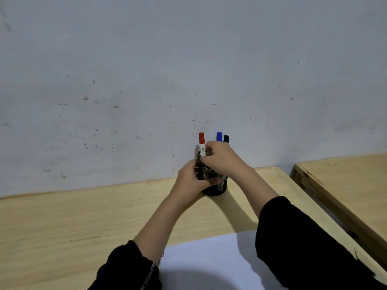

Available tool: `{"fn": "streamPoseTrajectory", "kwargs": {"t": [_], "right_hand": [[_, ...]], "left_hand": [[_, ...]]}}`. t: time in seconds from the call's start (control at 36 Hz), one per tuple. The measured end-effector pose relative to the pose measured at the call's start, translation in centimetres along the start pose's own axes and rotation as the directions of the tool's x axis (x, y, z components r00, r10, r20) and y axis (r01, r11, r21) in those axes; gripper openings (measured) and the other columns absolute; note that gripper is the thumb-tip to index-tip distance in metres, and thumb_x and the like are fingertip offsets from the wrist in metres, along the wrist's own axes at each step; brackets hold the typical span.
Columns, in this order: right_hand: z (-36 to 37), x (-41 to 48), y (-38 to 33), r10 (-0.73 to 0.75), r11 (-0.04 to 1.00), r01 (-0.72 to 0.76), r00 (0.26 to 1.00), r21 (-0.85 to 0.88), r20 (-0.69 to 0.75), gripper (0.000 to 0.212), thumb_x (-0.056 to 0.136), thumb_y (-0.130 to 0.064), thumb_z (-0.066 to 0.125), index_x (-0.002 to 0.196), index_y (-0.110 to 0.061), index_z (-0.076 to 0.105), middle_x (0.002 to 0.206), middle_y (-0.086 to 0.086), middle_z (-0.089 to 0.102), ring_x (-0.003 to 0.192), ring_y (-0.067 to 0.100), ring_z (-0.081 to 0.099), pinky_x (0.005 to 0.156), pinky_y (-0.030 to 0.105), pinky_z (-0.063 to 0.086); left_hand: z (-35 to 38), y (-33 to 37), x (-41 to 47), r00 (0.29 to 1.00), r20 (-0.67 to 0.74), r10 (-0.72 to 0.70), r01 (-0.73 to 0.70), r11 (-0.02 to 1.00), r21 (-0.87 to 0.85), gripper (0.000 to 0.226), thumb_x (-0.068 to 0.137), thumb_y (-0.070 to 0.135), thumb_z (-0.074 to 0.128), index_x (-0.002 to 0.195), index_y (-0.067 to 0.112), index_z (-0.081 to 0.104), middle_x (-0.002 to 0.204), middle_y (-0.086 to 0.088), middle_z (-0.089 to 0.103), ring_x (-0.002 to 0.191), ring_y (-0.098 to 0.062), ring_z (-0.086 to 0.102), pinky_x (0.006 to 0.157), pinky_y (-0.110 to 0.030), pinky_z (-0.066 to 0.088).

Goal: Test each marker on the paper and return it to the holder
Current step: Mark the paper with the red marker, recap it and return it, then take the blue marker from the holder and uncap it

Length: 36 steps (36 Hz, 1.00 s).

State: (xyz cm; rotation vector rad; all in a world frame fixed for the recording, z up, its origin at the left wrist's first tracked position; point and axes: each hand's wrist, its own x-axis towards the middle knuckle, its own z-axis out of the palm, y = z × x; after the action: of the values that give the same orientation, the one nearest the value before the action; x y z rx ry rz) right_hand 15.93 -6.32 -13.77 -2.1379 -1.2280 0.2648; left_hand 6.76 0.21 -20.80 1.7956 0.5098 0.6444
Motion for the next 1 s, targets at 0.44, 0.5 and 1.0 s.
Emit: {"fn": "streamPoseTrajectory", "kwargs": {"t": [0.44,0.5,1.0], "right_hand": [[-0.2,-0.3,1.6,0.1,0.993,-0.062,0.905,0.105,-0.414,0.022,0.083,-0.006,0.052,0.098,-0.004,0.068,0.093,0.014,0.07,0.082,0.022,0.064,0.074,0.025,0.049],[-0.2,-0.4,1.8,0.08,0.996,-0.05,0.885,0.078,-0.458,0.021,0.084,-0.008,0.053,0.098,-0.003,0.068,0.092,0.015,0.071,0.084,0.027,0.066,0.077,0.031,0.052],[-0.6,1.5,1.2,0.073,0.982,-0.147,0.873,-0.119,-0.482,0.022,0.085,-0.013,0.055,0.067,-0.002,0.047,0.069,0.014,0.049,0.061,0.031,0.045,0.051,0.027,0.03]], "left_hand": [[0.2,-0.5,0.5,1.0,-0.016,-0.014,0.014,1.0,-0.013,0.052,0.064,0.021,0.086,0.108,0.018,0.059,0.11,0.001,0.067,0.096,-0.002,0.062,0.069,-0.007,0.05],[0.3,-0.7,0.6,1.0,-0.019,-0.01,0.01,1.0,0.0,0.054,0.062,0.025,0.087,0.109,0.018,0.06,0.112,0.001,0.066,0.1,-0.007,0.063,0.078,-0.015,0.051],[0.2,-1.3,1.0,1.0,0.005,0.018,-0.018,1.0,0.025,0.061,0.064,0.031,0.085,0.118,0.021,0.058,0.118,0.002,0.063,0.106,-0.009,0.061,0.087,-0.022,0.049]]}}
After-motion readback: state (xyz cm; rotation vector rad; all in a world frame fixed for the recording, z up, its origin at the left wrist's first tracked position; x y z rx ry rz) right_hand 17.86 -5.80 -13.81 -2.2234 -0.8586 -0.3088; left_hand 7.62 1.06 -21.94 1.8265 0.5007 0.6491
